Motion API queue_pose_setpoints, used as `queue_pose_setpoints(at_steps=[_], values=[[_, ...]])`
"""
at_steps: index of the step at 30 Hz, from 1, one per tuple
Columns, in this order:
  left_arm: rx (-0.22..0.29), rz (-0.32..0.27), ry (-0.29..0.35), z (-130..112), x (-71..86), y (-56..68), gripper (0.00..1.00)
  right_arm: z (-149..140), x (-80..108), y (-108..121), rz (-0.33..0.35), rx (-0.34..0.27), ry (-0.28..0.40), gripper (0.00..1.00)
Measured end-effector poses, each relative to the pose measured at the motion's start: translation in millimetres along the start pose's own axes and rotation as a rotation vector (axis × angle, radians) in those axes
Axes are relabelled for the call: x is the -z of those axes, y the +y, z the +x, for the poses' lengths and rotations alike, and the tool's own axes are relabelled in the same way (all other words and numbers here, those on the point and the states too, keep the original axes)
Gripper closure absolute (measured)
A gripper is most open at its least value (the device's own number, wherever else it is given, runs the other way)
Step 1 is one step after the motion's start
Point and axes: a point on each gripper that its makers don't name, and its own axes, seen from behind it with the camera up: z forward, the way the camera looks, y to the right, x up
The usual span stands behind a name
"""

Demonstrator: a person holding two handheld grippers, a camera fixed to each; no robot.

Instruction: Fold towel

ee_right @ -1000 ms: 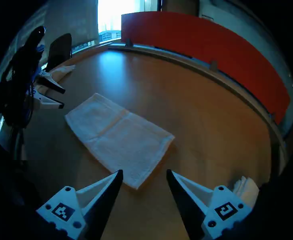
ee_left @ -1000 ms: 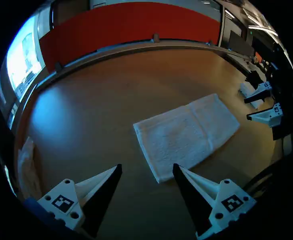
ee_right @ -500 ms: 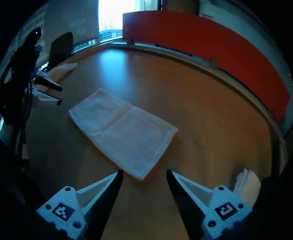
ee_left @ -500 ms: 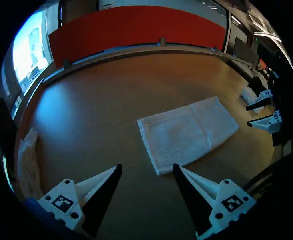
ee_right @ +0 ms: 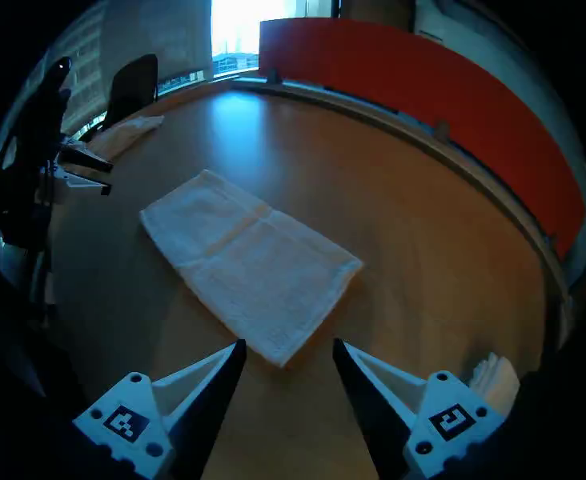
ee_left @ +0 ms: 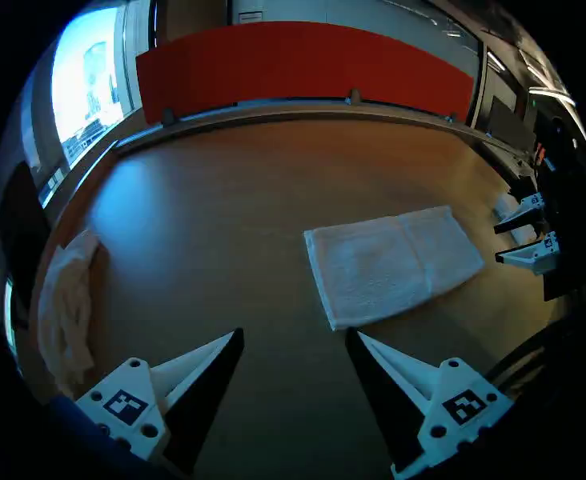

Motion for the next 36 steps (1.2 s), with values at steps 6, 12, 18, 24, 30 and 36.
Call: queue_pose_setpoints(at_steps=[6,12,18,24,30,36], values=[[0.019,0.024,0.003,-9.0,8.8,-6.9,0.06,0.0,-4.1,-0.8,0.01,0.015,-0.005,0.17],[0.044,0.033,0.009,-15.2,16.7,-9.7,0.06,-6.0,-10.9,-2.5,0.018,0.029,-0.013,0.17],[0.058,0.041,0.007,-23.8,24.0,-11.0,0.06,-22.2,-20.0,-5.8,0.037,0.036,-0.042,0.17],[0.067,0.053,0.001,-33.2,30.8,-14.5,0.06,-32.0,-27.9,-5.0,0.047,0.041,-0.061,0.24],[0.067,0.063,-0.005,-39.0,35.9,-17.8,0.06,-35.0,-31.7,-3.4,0.056,0.054,-0.075,0.44],[0.076,0.065,-0.003,-39.9,39.7,-19.1,0.06,-38.2,-33.4,-6.4,0.079,0.064,-0.088,0.64]])
